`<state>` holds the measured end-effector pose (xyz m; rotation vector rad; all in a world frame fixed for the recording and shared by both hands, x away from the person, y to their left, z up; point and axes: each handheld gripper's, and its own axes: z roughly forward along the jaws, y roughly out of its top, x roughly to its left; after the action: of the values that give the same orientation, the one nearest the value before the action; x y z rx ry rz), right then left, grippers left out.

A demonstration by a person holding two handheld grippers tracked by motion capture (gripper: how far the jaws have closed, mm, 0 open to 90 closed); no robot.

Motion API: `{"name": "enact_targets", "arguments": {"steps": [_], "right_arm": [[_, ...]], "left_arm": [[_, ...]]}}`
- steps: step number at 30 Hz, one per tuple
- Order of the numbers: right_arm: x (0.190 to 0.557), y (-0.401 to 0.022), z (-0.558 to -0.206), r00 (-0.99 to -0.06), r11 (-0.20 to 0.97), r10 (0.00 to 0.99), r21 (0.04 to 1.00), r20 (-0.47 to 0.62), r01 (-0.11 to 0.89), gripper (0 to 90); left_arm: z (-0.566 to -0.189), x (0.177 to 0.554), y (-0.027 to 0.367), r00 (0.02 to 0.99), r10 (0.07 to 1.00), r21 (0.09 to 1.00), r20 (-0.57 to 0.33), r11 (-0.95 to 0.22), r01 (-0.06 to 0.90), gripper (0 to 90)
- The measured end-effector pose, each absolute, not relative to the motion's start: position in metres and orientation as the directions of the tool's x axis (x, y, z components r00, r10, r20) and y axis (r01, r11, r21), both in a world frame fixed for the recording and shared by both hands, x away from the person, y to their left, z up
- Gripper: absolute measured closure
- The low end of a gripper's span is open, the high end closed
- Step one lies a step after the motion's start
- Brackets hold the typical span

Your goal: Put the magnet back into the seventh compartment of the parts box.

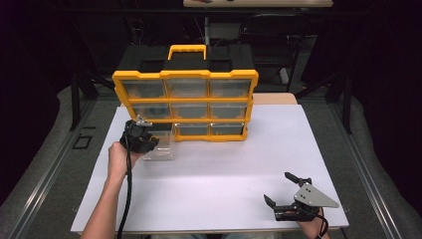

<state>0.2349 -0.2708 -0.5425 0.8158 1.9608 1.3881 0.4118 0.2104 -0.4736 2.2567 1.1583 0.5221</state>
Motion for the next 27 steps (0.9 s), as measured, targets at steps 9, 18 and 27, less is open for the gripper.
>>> {"name": "enact_targets", "arguments": {"steps": [9,18,27], "right_arm": [[0.2362,-0.2728,-0.5438,-0.635,0.260,0.765,0.954,-0.108,0.152,1.5],[0.2359,-0.2726,-0.5427,-0.637,0.260,0.762,0.955,-0.114,0.140,1.5],[0.2338,-0.2701,-0.5412,-0.641,0.266,0.759,0.954,-0.117,0.140,1.5]], "left_arm": [[-0.4752,0.4143,0.2109,0.551,0.830,0.622,0.085,-0.476,0.622,61.8],[-0.4757,0.4140,0.2084,0.553,0.829,0.624,0.091,-0.480,0.617,61.2],[-0.4663,0.4079,0.2084,0.544,0.833,0.661,0.104,-0.467,0.588,31.6]]}}
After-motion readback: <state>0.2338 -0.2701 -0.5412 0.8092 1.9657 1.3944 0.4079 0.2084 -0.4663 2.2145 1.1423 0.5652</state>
